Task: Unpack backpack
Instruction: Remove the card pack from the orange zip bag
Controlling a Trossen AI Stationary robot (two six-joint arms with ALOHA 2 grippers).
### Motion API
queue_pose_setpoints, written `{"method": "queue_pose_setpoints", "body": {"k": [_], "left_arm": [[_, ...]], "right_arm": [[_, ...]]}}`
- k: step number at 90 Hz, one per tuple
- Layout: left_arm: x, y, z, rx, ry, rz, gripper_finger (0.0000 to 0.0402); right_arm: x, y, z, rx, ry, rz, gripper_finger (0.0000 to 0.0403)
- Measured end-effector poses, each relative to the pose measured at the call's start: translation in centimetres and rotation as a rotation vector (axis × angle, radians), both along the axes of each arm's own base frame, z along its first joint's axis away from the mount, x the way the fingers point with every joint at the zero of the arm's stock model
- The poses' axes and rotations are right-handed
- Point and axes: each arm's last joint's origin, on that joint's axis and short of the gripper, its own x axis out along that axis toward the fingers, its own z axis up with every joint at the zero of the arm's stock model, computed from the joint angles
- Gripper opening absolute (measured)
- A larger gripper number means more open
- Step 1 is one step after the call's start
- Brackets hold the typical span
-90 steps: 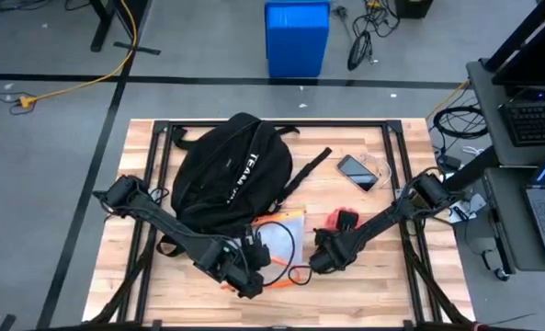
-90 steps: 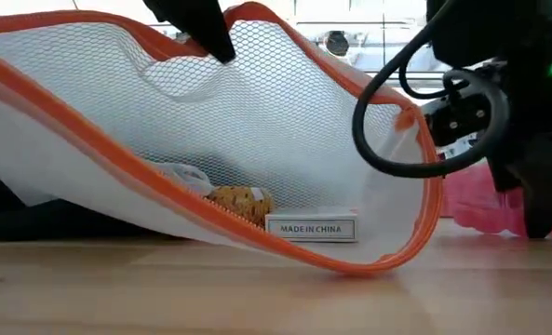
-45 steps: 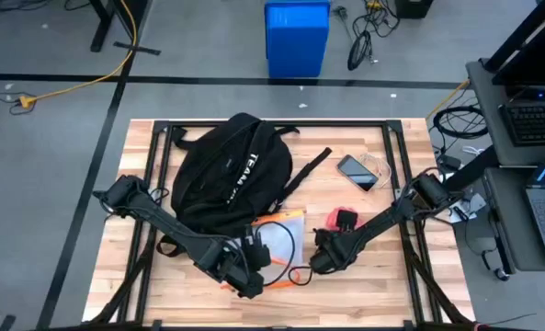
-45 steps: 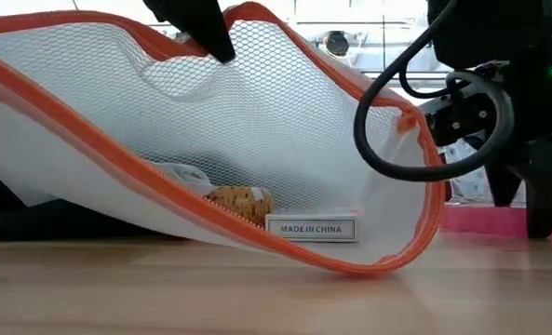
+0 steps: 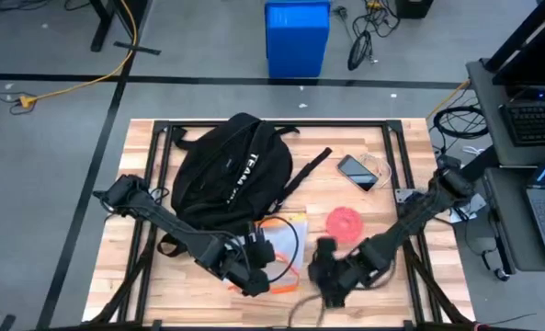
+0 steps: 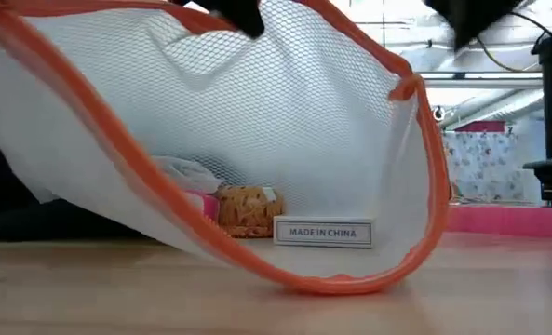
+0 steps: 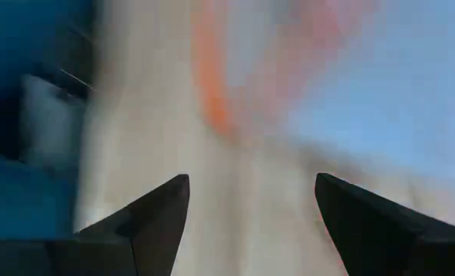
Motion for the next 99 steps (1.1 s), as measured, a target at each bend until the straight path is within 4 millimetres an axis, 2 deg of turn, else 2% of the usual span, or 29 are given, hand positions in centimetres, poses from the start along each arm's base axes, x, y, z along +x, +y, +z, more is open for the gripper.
{"method": "queue_pose_setpoints", "body": {"k": [11, 21, 35, 48, 68, 85, 99], "left_arm": [[0.4, 0.2, 0.2, -0.018, -0.033, 0.010, 0.0000], [0.7, 0.3, 0.3, -0.015, -0.067, 0.025, 0.0000], [0.8, 0.4, 0.4, 0.011, -0.083, 0.042, 0.0000], [0.8, 0.4, 0.4, 0.017, -0.085, 0.047, 0.0000], [0.7, 0.3, 0.3, -0.012, -0.064, 0.026, 0.0000], [0.6, 0.1, 0.3, -0.021, -0.061, 0.016, 0.0000], [0.7, 0.1, 0.3, -0.019, -0.067, 0.019, 0.0000]], "right_arm": [[1.5, 2.8, 1.4, 0.004, -0.325, 0.233, 0.0270], [3.0, 3.7, 0.4, -0.050, -0.440, 0.314, 0.0270], [5.3, 2.1, -3.1, -0.125, -0.342, 0.261, 0.0270], [6.4, 0.0, -6.0, -0.207, -0.190, 0.178, 0.0270], [5.5, -2.6, -7.2, -0.363, -0.003, 0.003, 0.0270], [5.4, -3.0, -7.0, -0.452, -0.032, -0.067, 0.0270], [5.6, -3.3, -7.3, -0.601, -0.072, -0.107, 0.0270]]}}
